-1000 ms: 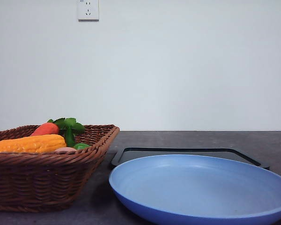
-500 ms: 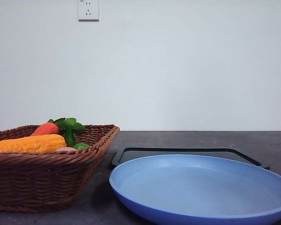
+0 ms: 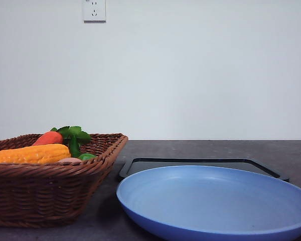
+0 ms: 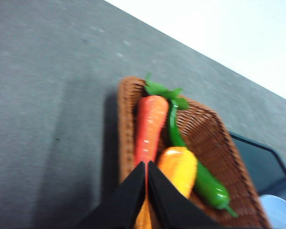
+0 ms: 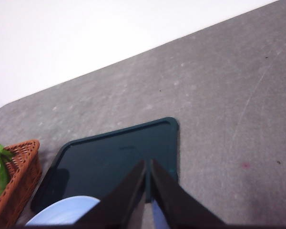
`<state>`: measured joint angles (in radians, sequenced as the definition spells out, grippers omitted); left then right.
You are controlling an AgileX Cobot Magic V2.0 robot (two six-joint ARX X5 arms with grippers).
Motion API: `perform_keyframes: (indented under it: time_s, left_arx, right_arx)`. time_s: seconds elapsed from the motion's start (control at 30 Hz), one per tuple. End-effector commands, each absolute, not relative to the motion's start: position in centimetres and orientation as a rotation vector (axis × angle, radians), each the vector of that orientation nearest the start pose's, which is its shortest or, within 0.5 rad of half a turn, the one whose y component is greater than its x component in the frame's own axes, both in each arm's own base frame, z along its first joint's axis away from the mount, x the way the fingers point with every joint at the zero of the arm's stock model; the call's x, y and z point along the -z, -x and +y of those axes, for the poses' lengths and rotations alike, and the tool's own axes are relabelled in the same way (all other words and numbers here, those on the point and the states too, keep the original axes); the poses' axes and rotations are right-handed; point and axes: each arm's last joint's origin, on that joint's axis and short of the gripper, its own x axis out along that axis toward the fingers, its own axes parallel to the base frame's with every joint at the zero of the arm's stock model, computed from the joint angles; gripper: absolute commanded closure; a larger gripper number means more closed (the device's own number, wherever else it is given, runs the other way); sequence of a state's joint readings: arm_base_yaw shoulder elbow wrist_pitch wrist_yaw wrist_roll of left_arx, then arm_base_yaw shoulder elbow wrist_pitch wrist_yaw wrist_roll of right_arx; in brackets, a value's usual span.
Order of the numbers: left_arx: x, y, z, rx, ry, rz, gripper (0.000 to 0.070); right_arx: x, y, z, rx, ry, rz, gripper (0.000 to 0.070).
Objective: Transfer egg from basket to plate and serve
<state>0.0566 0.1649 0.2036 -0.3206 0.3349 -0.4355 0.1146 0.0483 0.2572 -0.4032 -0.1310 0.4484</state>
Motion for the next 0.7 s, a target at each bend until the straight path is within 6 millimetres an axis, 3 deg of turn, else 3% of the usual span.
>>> perform_keyframes:
  time_s: [0.0, 0.33, 0.67]
  left_arx:
    - [-19.9, -9.5, -0.5, 0.240, 0.489, 0.338, 0.0700]
    - [-23.3, -12.3, -1.1, 0.388, 0.433, 0.470, 0.0700]
    - [-24.8, -15.7, -3.3, 0.606, 0.402, 0.761, 0.0700]
  right_arx:
    - [-21.8, -7.5, 1.2, -0.196, -0.456, 0.249, 0.0700]
    - [-25.6, -9.3, 1.6, -0.245, -0.376, 0.389, 0.0700]
    - [-26.3, -12.8, 2.6, -0.428, -0.343, 0.658, 0.0700]
